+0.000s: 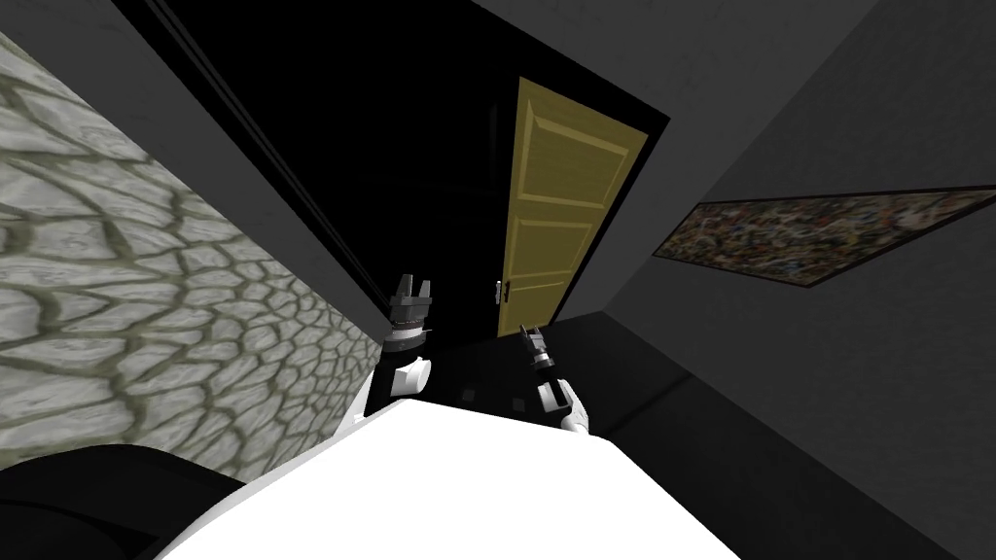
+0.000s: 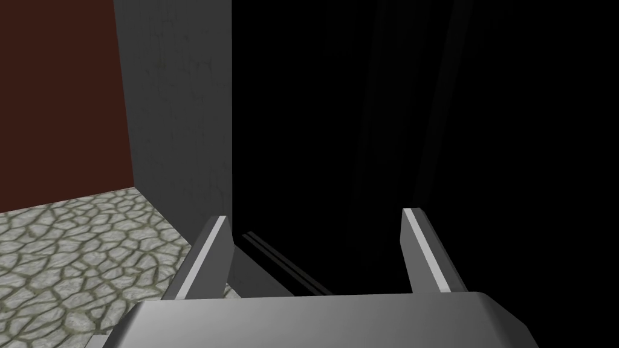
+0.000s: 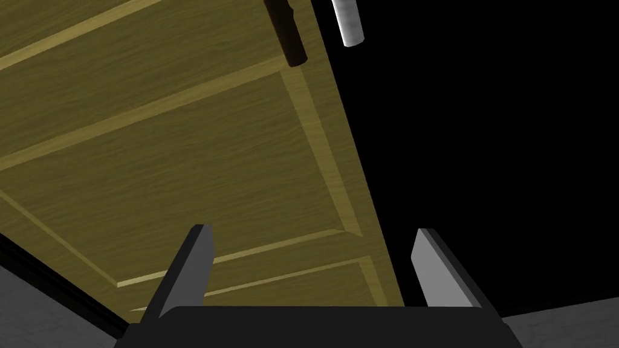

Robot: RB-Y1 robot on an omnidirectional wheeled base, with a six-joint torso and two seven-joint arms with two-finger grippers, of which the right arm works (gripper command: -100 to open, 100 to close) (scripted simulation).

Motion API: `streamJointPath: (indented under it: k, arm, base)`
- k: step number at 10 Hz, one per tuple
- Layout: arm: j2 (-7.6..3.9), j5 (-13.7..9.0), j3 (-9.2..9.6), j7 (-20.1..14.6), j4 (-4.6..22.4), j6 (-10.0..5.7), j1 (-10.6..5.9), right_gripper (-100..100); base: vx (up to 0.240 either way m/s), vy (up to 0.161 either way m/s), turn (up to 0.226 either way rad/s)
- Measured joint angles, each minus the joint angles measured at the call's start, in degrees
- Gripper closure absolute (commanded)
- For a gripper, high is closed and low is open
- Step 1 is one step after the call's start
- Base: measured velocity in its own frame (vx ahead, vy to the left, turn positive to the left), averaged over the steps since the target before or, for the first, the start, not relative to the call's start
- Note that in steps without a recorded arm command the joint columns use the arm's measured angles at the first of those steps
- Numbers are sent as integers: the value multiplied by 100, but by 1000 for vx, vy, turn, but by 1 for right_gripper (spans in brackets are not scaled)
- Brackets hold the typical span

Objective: Pull the door open

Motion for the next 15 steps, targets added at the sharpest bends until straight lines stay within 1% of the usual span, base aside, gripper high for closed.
streamJointPath:
  k: [1, 4, 5, 7, 9, 11, 14, 15]
  arm:
    - [-7, 20, 22, 112, 84, -22, -28, -100]
    - [-12, 62, 52, 443, 515, -166, -199, -100]
    - [-23, 77, 67, 542, 609, -202, -230, -100]
    - [-18, 105, 88, 756, 874, -277, -346, -100]
    - [-40, 139, 118, 999, 1171, -354, -485, -100]
    - [-44, 172, 151, 1193, 1327, -396, -537, -100]
    - [-51, 215, 191, 1491, 1646, -492, -668, -100]
    - [-56, 228, 200, 1590, 1796, -534, -742, -100]
  base:
    - [95, 23, -23]
    - [97, 26, -23]
    - [93, 32, -24]
    - [107, 34, -30]
    - [117, 34, -26]
    - [123, 27, -26]
    - [125, 37, -26]
    - [155, 38, -36]
